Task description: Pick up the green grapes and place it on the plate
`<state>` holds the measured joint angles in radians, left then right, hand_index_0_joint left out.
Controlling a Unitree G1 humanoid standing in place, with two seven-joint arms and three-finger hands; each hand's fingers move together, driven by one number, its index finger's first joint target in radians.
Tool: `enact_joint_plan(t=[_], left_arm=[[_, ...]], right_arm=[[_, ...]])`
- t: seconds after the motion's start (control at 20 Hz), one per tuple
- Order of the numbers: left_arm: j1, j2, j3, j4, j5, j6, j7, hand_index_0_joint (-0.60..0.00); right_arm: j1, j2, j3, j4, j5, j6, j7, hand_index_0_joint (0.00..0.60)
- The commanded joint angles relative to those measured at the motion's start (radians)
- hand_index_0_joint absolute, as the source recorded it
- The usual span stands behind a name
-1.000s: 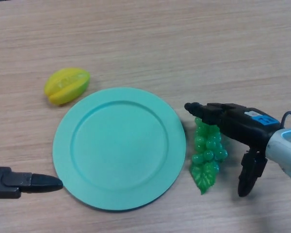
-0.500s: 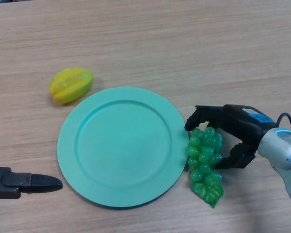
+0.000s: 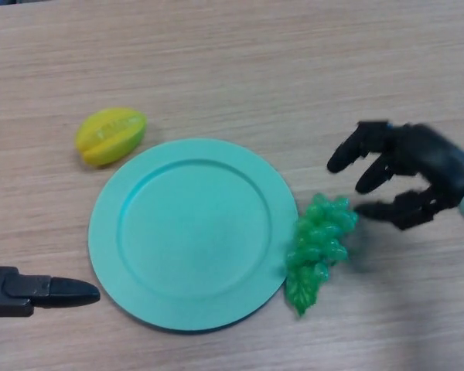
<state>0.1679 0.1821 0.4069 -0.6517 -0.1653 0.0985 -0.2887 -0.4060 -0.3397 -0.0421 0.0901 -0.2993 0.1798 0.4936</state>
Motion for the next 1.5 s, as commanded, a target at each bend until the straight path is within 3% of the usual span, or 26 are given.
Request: enact_joint_plan(t=[0.05,0.3,0.45,0.55,0.6,0.65,0.7,0.9,1.1,1.3,1.5], left_arm=[[-0.016,0.028,0.019,-0.057,-0.014,-0.139,0.034,0.0],[-0.017,0.028,0.015,-0.074,-0.027,-0.125,0.029,0.0],[-0.021,0.032,0.019,-0.085,-0.032,-0.116,0.031,0.0],[-0.024,0.034,0.019,-0.084,-0.035,-0.112,0.031,0.0],[-0.027,0.034,0.017,-0.072,-0.035,-0.118,0.029,0.0],[-0.028,0.034,0.014,-0.055,-0.032,-0.131,0.028,0.0],[-0.028,0.033,-0.001,0.013,-0.015,-0.191,0.024,0.0],[-0.042,0.045,-0.04,0.121,0.007,-0.27,0.043,0.0],[-0.062,0.062,-0.091,0.143,0.058,-0.258,0.077,0.0],[-0.078,0.067,-0.125,0.113,0.087,-0.216,0.082,0.0],[-0.081,0.068,-0.133,0.086,0.084,-0.193,0.073,0.0]], right_arm=[[-0.061,-0.041,-0.066,-0.14,0.101,0.04,-0.015,0.6],[-0.05,0.006,0.005,-0.442,0.131,0.316,-0.014,0.6],[0.003,0.003,0.031,-0.528,0.051,0.281,-0.017,0.6],[0.024,0.013,0.027,-0.548,0.024,0.254,-0.032,0.4],[0.045,0.024,0.022,-0.572,0.015,0.239,-0.05,0.25],[0.068,0.035,0.018,-0.598,0.01,0.23,-0.069,0.15],[0.126,0.061,0.015,-0.668,0.014,0.224,-0.123,0.009],[0.177,0.089,0.027,-0.677,0.051,0.199,-0.253,0.0],[0.226,0.114,0.053,-0.612,0.053,0.14,-0.395,0.0],[0.295,0.144,0.112,-0.539,0.062,0.113,-0.445,0.0],[0.347,0.149,0.185,-0.484,0.019,0.076,-0.468,0.0]])
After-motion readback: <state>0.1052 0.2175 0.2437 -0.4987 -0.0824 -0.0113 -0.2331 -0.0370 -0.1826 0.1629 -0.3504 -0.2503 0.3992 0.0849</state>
